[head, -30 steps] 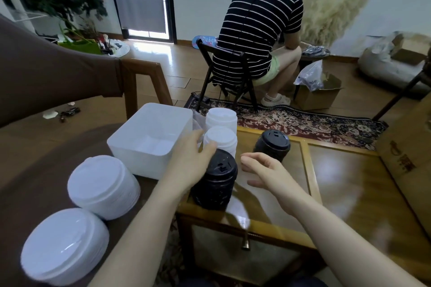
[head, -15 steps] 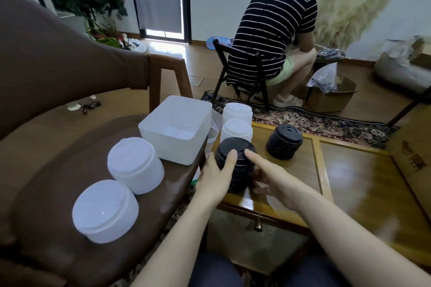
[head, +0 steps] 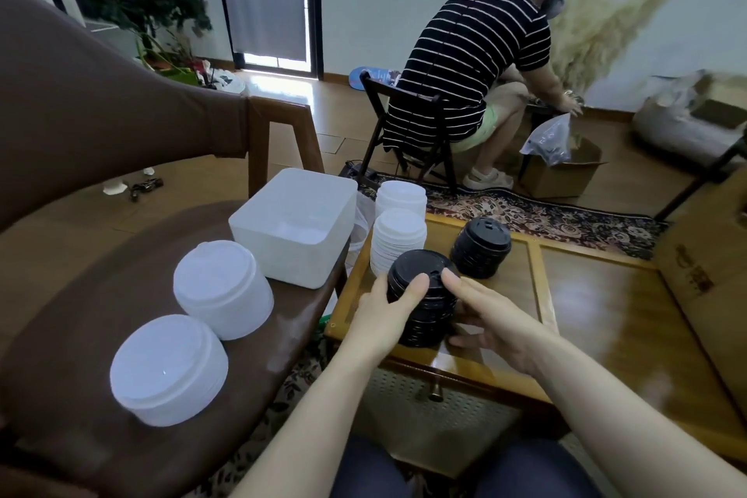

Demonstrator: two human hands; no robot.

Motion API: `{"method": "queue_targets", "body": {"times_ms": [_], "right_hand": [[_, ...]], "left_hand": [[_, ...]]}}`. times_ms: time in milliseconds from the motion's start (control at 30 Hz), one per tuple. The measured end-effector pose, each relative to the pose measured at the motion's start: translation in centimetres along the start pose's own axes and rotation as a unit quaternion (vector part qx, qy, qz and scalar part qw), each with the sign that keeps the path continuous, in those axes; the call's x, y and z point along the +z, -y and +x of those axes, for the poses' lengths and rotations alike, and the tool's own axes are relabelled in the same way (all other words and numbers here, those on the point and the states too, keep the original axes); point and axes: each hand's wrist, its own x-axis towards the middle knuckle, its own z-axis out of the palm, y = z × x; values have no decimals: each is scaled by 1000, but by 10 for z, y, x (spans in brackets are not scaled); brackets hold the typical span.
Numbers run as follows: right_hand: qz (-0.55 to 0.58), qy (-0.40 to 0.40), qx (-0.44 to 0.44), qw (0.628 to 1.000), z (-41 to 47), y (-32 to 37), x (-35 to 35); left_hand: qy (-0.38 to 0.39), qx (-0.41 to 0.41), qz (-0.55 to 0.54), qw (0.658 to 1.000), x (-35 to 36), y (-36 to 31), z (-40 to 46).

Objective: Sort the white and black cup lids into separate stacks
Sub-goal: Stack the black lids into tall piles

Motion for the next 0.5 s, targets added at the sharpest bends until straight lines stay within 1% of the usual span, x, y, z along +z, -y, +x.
{"method": "queue_targets", "body": {"times_ms": [133,267,500], "right_hand": [[-7,-17,-14,1000,-7,-5,-13],[-11,-23,-8,1000,-12,-9,-27],[8,-42,-11,999,-13,-15,-40]], "left_hand": [[18,15,22,999,11,-6,-1],[34,14,24,999,26,-10,1],[39,10,-1,999,39,-4,14]]}}
